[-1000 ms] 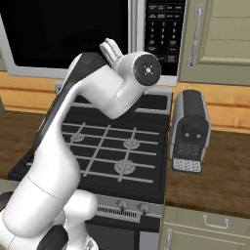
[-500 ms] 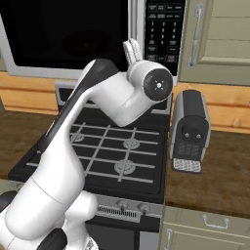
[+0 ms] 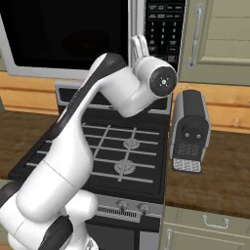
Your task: Open the microwave, place the bowl with waffle inside the microwave, then close the microwave door and turn it on.
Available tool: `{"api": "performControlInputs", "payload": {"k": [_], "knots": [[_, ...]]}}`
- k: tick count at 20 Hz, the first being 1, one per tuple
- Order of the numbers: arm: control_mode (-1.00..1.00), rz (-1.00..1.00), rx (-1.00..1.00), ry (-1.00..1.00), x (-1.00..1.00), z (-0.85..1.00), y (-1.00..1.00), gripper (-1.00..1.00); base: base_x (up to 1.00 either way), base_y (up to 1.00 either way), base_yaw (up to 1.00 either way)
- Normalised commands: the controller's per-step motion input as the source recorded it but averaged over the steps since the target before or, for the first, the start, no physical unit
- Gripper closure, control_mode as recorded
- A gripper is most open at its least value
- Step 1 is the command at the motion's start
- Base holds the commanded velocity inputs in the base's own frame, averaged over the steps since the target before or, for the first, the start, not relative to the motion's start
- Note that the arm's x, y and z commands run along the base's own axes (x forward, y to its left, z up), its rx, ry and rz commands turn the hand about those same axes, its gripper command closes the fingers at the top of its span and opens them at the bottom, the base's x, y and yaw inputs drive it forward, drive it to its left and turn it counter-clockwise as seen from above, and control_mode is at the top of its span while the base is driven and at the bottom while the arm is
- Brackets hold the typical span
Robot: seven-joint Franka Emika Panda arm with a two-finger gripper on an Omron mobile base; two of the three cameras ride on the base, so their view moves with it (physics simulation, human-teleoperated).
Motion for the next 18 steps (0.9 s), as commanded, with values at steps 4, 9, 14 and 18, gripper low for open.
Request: {"api": "performControlInputs", "payload": {"k": [4, 9, 14, 18], "knots": [[-1.00, -0.02, 0.05, -0.01, 0.32, 0.01, -0.28, 1.00, 0.00, 0.00, 0.00], [-1.00, -0.01, 0.05, -0.06, 0.37, 0.00, -0.17, 1.00, 0.00, 0.00, 0.00], [-1.00, 0.00, 0.03, -0.03, 0.42, 0.00, 0.00, 1.00, 0.00, 0.00, 0.00], [-1.00, 0.00, 0.05, 0.00, 0.48, 0.00, -0.01, 1.00, 0.00, 0.00, 0.00]]}}
